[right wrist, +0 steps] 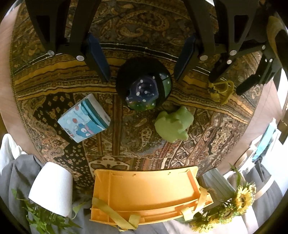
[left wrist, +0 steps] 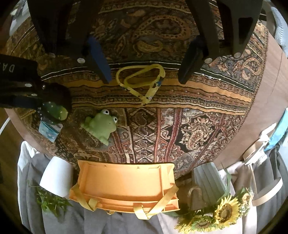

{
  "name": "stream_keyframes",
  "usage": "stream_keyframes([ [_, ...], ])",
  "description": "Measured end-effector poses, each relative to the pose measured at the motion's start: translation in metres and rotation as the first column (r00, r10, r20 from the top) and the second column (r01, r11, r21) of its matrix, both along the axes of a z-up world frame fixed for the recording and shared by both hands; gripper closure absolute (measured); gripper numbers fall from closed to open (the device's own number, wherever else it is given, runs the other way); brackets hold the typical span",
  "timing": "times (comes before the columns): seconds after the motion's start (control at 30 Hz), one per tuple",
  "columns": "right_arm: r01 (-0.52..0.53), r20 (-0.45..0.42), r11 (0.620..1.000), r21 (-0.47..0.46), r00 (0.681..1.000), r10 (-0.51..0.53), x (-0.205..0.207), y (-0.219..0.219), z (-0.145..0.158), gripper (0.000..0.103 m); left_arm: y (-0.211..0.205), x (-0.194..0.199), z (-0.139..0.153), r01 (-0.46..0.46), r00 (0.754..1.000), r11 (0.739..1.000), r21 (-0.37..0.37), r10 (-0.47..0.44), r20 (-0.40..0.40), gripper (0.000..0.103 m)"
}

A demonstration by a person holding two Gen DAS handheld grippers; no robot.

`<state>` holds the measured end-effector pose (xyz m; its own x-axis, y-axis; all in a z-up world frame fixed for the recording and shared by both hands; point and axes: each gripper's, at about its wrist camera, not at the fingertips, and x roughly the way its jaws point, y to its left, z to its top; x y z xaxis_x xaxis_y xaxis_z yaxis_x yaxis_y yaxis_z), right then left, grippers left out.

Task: Organize soft objects
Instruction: 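Grasp the yellow strap loop with the left tool while the right tool grasps the dark dotted ball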

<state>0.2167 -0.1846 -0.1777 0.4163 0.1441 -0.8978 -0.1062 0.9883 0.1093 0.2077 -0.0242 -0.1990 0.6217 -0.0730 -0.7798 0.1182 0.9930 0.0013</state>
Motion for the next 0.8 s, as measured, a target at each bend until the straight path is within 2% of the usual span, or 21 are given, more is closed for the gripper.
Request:
stream_keyframes([
  [0.23,-0.013,0.009,1.000,0.003,1.000,0.013,0.002,0.003,-0.004,0.031,0.004,0.006,-0.006,-0.020,0.999,0.998,-0.066,0.017,-0.051,0.043],
  [0.4,-0.021,0.023,1.000,-0.007,1.000,0.022,0.000,0.004,-0.004,0.038,0.003,0.003,-0.005,-0.021,0.999,0.998,-0.066,0.018,-0.042,0.043],
  [0.8,-0.029,0.044,0.999,0.014,0.999,0.029,-0.007,0.004,0.002,0.039,0.002,-0.003,0.008,-0.012,1.000,0.999,-0.048,0.012,0.004,0.046],
])
